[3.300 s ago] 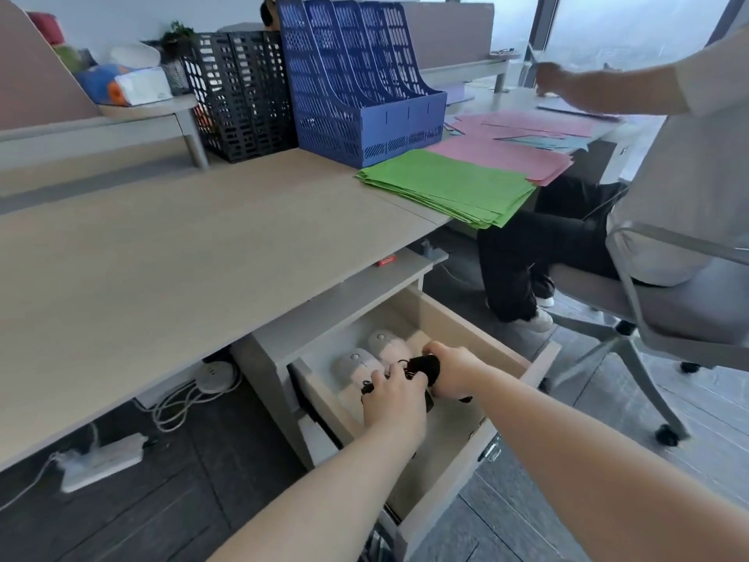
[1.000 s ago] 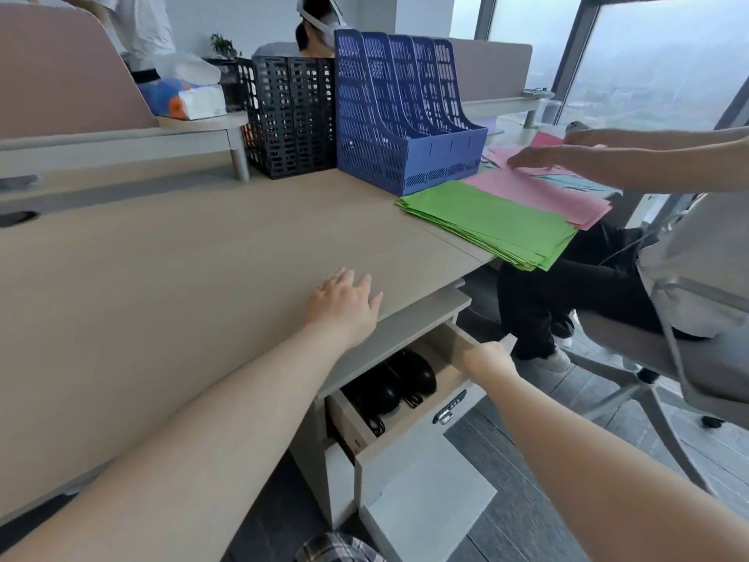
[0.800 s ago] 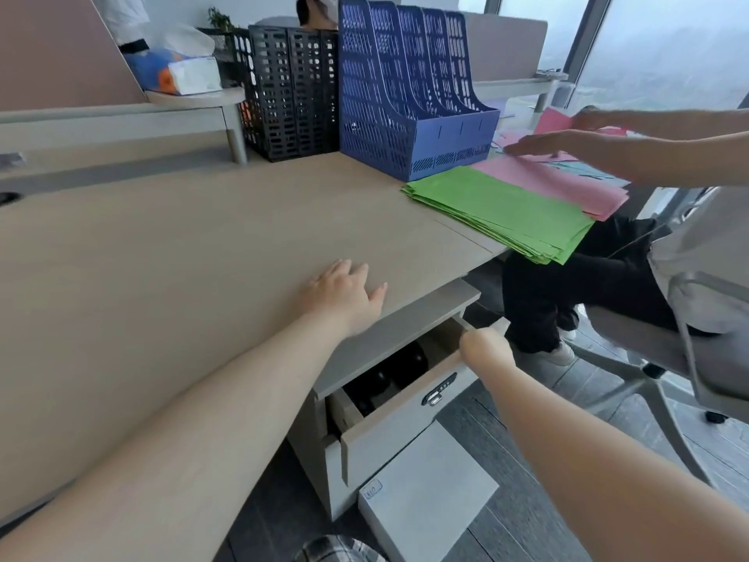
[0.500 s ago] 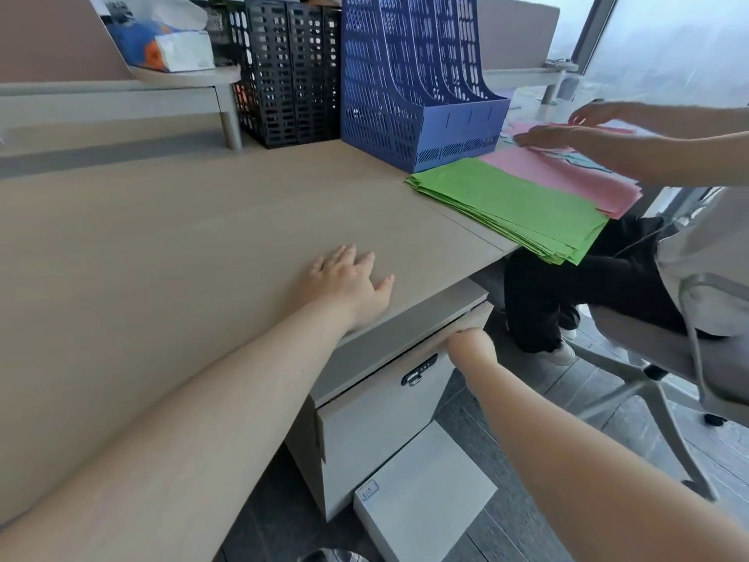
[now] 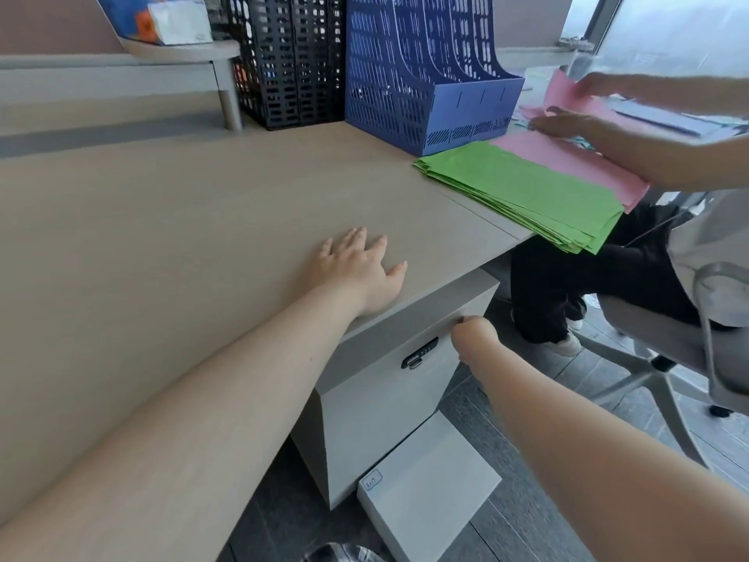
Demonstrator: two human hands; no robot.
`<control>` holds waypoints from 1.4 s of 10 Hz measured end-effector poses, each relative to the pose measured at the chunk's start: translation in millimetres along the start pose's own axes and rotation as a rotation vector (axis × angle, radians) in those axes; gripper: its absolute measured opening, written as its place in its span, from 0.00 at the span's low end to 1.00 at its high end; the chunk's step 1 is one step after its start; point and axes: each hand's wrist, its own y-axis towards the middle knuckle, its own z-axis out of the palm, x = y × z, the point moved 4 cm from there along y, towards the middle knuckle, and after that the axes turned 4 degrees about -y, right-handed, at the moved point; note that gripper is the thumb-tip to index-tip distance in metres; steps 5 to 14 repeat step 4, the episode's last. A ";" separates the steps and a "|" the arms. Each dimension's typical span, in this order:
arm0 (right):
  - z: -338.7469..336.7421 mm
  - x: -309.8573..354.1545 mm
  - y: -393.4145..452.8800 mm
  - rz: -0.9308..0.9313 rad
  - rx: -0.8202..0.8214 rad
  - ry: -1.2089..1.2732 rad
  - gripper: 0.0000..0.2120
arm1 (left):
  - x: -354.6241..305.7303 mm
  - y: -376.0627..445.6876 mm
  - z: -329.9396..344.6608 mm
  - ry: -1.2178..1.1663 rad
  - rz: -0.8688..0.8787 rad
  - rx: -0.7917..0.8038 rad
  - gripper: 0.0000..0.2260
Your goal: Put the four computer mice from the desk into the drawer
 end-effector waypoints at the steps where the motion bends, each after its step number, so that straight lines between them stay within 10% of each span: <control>1: -4.5 0.3 -1.4 0.002 0.037 -0.037 0.19 | 0.2 -0.4 -1.5 0.000 0.001 -0.001 0.30; 4: -8.2 -2.3 -27.1 -0.109 0.214 -0.632 0.16 | -1.3 -3.3 -1.0 -0.014 0.016 -0.020 0.30; 14: -8.2 -2.3 -27.1 -0.109 0.214 -0.632 0.16 | -1.3 -3.3 -1.0 -0.014 0.016 -0.020 0.30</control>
